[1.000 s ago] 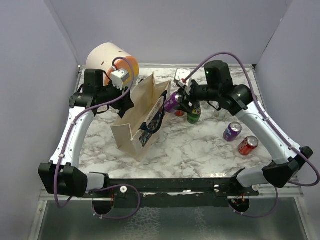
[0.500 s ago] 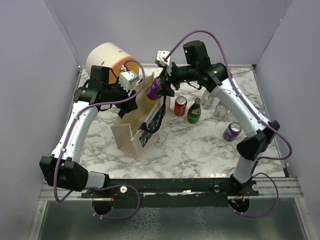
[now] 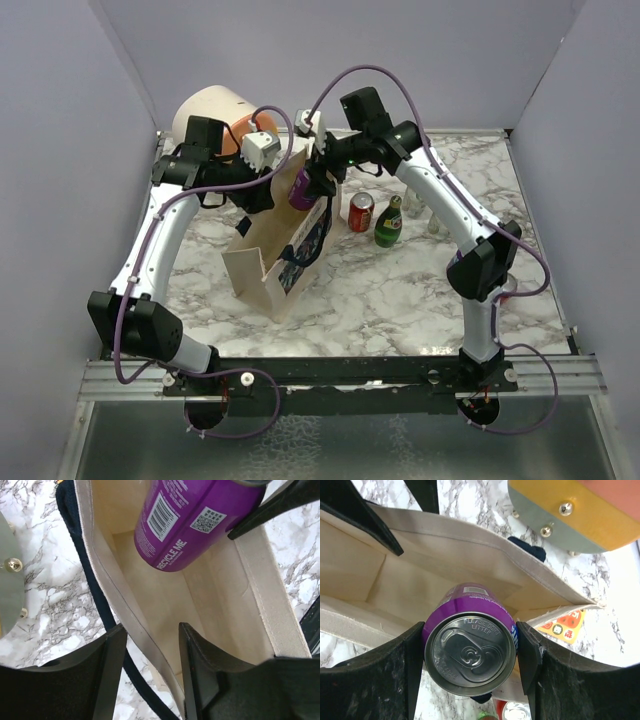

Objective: Place the beverage into the canvas bag
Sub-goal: Place the drink in the canvas bag.

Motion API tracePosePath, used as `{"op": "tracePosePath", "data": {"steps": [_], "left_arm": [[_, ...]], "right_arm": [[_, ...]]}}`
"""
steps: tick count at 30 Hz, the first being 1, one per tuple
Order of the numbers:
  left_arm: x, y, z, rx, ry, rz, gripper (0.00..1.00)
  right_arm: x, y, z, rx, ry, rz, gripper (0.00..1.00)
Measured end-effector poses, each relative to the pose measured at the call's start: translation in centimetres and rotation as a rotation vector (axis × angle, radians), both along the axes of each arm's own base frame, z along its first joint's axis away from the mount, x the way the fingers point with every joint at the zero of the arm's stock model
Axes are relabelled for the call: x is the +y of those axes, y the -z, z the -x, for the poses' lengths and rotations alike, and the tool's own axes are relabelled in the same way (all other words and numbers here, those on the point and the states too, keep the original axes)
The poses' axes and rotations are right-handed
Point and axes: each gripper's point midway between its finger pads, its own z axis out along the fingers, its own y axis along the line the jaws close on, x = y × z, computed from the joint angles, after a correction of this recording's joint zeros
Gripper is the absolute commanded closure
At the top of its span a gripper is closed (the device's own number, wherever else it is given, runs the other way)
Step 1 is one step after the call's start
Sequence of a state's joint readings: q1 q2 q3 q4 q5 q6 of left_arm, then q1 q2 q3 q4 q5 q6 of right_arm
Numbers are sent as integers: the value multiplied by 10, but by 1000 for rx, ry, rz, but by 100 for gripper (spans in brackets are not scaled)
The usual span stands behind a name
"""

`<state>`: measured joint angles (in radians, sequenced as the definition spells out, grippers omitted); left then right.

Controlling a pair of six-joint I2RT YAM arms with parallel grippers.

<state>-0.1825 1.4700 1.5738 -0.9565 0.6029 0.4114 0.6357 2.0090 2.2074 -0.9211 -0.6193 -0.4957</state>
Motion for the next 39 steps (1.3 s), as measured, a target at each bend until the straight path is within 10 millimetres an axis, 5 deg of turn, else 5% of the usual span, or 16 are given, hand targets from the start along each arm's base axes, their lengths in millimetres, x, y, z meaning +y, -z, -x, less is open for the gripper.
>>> {"op": "tracePosePath", "data": {"steps": [7, 11, 15, 22, 27, 39], "left_arm": [[-5, -3, -10, 21, -78, 58, 63], [-7, -5, -18, 14, -117, 89, 67], [-9, 6, -19, 46, -140, 103, 74], [-12, 30, -12, 123, -161, 120, 88], [-16, 35, -7, 152, -150, 140, 100], [-16, 36, -7, 198, -179, 169, 100]], "right_arm": [[-6, 12, 4, 18, -9, 40, 99], [-16, 35, 12, 40, -29, 107, 99], [-27, 56, 19, 59, -48, 181, 99], [-35, 61, 21, 54, -58, 227, 99], [-24, 56, 8, 32, -19, 210, 99], [17, 93, -1, -12, 27, 271, 99]]}}
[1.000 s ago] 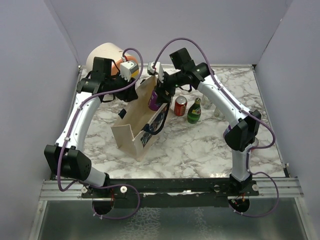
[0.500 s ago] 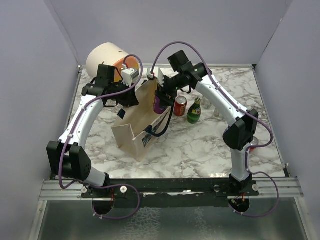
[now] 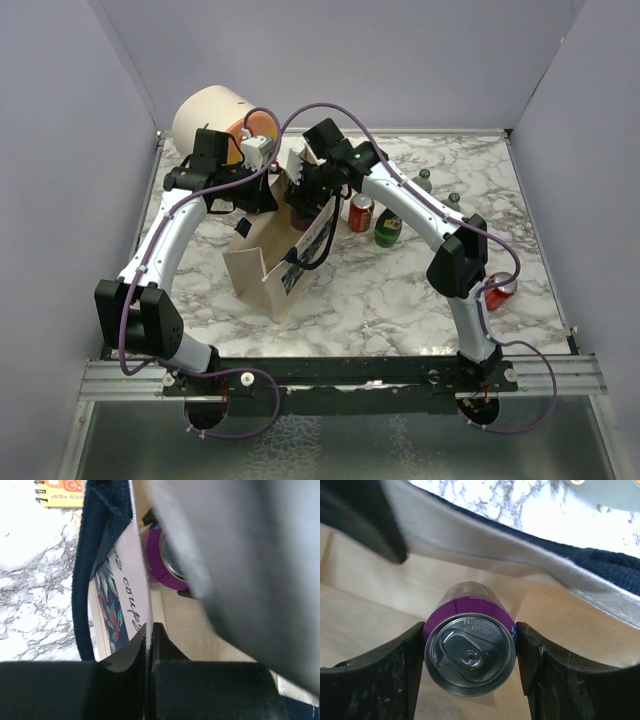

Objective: Place the beverage into the canvas bag
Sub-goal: Place the drink in the canvas bag.

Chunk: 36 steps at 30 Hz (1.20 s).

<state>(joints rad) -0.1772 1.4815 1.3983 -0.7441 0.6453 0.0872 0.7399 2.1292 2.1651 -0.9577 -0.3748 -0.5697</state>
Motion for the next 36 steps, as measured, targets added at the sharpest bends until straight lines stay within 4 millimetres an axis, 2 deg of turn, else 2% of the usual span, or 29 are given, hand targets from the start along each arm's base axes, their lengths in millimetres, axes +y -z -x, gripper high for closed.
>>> {"op": "tracePosePath", "data": {"steps": [6, 11, 16, 25, 31, 36], "left_arm": [[-1, 0, 0, 26, -21, 16, 100], [7, -1, -4, 46, -70, 31, 100], [12, 2, -7, 50, -85, 46, 100], [10, 12, -4, 47, -58, 52, 100], [13, 11, -5, 43, -66, 50, 100], [16, 13, -9, 41, -81, 45, 100]], "right_arm": [[-1, 18, -20, -39, 83, 22, 99], [-6, 41, -24, -13, 157, 43, 99], [-7, 42, -27, 7, 205, 24, 99], [-13, 44, -38, 37, 289, -1, 99], [-17, 64, -40, 51, 301, 9, 99], [-14, 66, -43, 39, 298, -8, 99]]}}
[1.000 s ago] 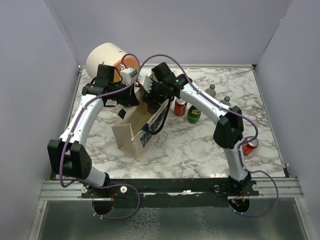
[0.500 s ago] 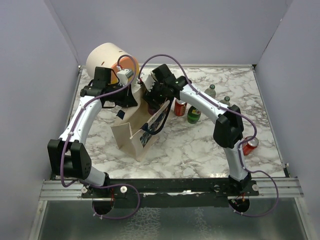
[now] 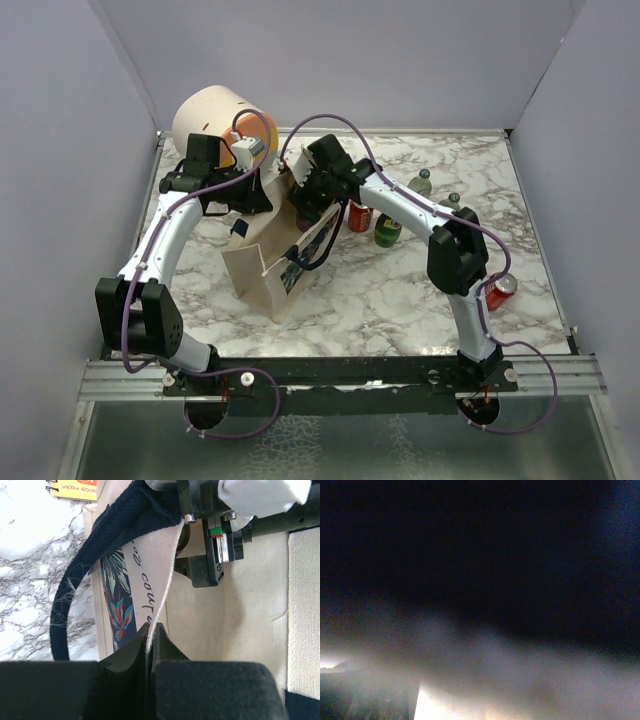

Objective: Place the beverage into the canvas bag
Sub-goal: Place the drink in the canvas bag.

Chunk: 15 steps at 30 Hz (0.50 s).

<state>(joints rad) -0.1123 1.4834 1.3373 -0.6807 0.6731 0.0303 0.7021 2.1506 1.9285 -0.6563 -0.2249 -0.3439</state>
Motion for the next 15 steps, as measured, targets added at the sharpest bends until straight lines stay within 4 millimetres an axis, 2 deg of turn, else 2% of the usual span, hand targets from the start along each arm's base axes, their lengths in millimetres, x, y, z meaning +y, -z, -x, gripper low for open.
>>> {"op": "tracePosePath", "data": {"steps": [10, 15], "left_arm": [[2, 3, -3, -1, -8, -11, 100], [4, -4, -8, -23, -17, -25, 100]], "right_arm": [[3, 7, -5, -13, -4, -3, 99], [-1, 14, -2, -12, -12, 13, 99]]}}
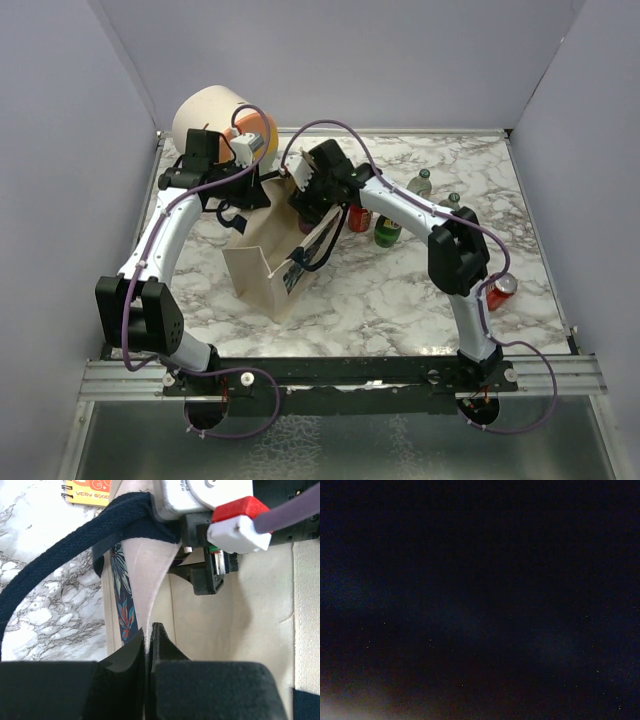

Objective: Place the beverage into the canvas bag
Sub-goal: Place the drink in the canvas bag.

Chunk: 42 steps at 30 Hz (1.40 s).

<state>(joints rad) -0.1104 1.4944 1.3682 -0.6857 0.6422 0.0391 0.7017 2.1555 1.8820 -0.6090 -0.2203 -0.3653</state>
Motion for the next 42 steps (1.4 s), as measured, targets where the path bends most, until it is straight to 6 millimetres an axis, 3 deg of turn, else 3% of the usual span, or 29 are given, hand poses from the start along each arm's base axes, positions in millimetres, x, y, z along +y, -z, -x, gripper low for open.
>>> {"op": "tracePosePath", "data": {"steps": [10, 19, 32, 42], "left_arm": [[8, -13, -10, -8, -42, -25, 100], [9, -7, -8, -22, -34, -27, 100], [0, -1, 5, -14, 36, 43, 100], [-1, 3, 5, 34, 9, 66, 100]], "right_arm": [[-21, -12, 3, -14, -22, 34, 99], [-41, 0, 18, -39, -61, 69, 99], [-30, -6, 10, -43, -88, 33, 99], [-24, -7, 20, -73, -139, 6, 99]]}}
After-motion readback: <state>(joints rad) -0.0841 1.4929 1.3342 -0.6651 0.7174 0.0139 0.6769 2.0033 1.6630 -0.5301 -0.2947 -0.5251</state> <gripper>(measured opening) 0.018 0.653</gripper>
